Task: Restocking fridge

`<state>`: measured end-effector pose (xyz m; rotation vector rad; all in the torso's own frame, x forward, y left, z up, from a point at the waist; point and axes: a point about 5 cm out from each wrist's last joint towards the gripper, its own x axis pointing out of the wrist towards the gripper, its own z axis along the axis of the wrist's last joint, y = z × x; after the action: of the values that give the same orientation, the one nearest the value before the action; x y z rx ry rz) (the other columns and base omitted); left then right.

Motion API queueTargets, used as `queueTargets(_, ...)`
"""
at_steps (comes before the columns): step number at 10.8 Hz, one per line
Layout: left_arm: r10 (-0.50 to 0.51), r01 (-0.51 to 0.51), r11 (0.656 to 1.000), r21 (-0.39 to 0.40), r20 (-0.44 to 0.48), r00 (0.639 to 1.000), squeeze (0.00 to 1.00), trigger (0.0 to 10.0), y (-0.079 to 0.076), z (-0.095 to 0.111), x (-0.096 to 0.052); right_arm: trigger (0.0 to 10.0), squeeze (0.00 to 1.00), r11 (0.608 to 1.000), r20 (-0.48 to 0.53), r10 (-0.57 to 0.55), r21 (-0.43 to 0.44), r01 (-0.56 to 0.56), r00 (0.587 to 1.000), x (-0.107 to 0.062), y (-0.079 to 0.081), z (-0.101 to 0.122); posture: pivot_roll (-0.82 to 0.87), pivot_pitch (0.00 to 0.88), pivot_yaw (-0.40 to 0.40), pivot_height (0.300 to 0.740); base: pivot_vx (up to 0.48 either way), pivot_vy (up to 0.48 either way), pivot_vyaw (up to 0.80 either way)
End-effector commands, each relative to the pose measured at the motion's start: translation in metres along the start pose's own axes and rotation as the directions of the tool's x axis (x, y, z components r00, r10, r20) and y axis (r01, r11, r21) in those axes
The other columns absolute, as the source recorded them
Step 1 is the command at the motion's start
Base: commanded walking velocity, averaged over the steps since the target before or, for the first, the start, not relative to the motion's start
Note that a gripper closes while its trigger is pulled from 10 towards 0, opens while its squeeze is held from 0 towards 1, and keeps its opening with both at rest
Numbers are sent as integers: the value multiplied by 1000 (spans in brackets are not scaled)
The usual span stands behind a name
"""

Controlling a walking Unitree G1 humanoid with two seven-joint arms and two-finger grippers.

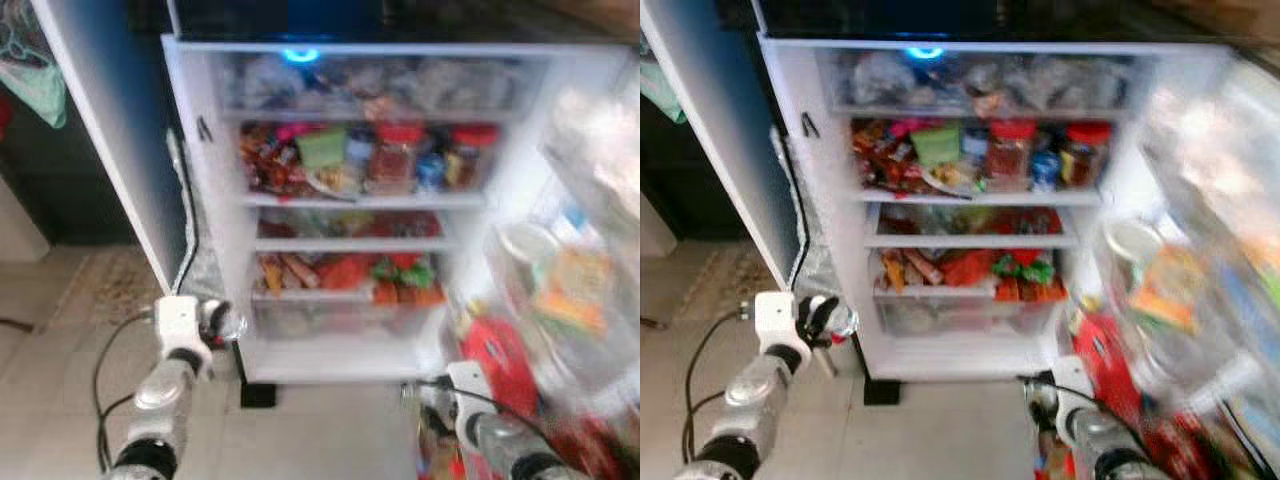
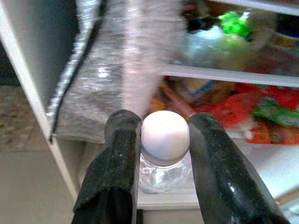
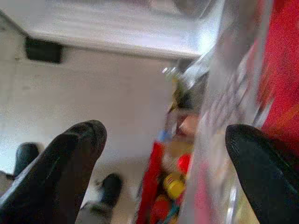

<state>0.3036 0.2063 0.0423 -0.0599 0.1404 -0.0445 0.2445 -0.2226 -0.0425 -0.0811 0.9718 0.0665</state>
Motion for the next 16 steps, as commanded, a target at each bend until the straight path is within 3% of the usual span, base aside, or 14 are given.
queueTargets(1, 18, -18, 1000, 8, -5, 1000, 0, 10000, 9, 3, 0, 10000, 0, 1000, 17, -6, -12, 6, 1000, 0, -1, 8, 23, 0, -60, 740, 315, 0, 0)
queueTargets(6, -43, 43, 999, -8, -38, 998, 0, 10000, 2, -3, -1, 10000, 0, 1000, 10, 5, -20, -5, 1000, 0, -1, 7, 25, 0, -61, 740, 305, 0, 0)
queueTargets(11, -100, 98, 995, -24, -89, 991, 0, 10000, -5, -11, -3, 10000, 0, 1000, 2, 23, -16, -23, 1000, 0, 1, 6, 22, 0, -55, 740, 0, 0, 0)
queueTargets(16, -112, 110, 993, -30, -101, 989, 0, 10000, -7, -13, -4, 10000, 0, 977, -14, 184, 115, -181, 983, 0, 11, 1, 19, 0, -62, 740, 0, 0, 0)
